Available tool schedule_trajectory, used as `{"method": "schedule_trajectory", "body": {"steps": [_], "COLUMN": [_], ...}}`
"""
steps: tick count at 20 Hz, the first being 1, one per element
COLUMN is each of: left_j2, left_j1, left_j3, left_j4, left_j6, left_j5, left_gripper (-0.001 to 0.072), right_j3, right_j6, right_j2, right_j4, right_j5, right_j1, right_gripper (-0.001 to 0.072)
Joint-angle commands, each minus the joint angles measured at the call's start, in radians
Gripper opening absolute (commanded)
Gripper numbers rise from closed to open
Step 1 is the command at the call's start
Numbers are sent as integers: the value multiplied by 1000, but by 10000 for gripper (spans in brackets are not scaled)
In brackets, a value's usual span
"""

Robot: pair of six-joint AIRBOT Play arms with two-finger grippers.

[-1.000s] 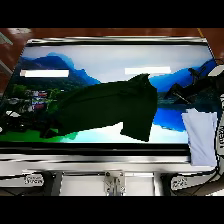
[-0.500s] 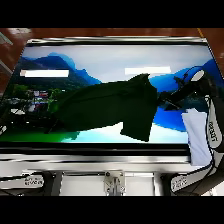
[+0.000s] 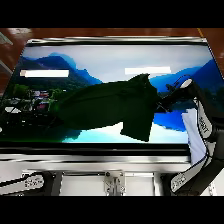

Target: Fold the shirts.

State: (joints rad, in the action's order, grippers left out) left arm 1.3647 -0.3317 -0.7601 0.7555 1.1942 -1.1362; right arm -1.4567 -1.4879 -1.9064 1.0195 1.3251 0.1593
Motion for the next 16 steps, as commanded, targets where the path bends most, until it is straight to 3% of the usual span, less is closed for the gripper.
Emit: {"method": "schedule_trajectory", "body": {"steps": [1,5,7,13,16], "left_j2": [-29,-98,-172,-332,-449], "left_j1": [-1,-2,-2,2,2], "left_j3": [-33,-277,-507,-1352,-1435], "left_j4": [2,122,146,173,259], "left_j6": [-5,51,63,66,161], "left_j5": [-9,-91,-94,43,81], "left_gripper": [37,35,35,37,37], "right_j3": [-3,-109,-227,-504,-514], "right_j6": [11,213,254,214,78], "right_j2": [-13,143,295,832,1062], "right_j4": [-29,-51,-60,25,217], "right_j5": [-84,-76,-77,-344,-354], "right_j1": [-11,-11,-11,-11,-11], "right_gripper": [52,50,50,51,51]}}
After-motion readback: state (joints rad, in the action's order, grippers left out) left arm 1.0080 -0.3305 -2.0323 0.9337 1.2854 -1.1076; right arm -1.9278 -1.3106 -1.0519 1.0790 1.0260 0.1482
